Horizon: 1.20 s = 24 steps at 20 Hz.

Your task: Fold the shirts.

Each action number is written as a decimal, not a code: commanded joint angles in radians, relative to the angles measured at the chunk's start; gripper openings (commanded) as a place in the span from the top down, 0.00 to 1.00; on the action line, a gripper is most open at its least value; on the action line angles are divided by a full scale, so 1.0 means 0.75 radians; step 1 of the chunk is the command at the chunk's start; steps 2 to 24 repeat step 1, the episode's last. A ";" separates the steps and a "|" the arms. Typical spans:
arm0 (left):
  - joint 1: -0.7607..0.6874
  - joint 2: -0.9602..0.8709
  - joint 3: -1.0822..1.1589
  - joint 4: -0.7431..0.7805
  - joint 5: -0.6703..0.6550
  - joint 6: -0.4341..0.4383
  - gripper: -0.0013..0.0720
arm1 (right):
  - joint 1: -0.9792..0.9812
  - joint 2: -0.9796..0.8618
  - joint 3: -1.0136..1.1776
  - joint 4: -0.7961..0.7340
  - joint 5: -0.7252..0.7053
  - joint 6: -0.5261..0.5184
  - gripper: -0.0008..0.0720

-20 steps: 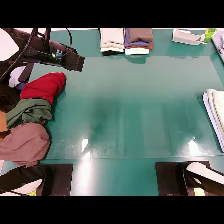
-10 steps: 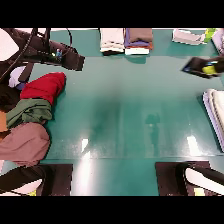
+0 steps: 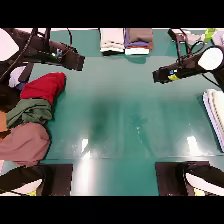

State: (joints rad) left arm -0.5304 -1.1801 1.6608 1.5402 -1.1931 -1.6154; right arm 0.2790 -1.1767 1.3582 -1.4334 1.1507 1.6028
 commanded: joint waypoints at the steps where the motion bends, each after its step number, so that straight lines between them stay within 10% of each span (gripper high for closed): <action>1: -0.001 -0.001 0.000 0.001 0.001 0.000 0.95 | 0.025 0.001 -0.001 -0.010 0.002 0.001 0.96; 24: -0.001 -0.001 0.000 0.001 0.001 0.000 0.95 | 0.025 0.001 -0.001 -0.010 0.002 0.001 0.96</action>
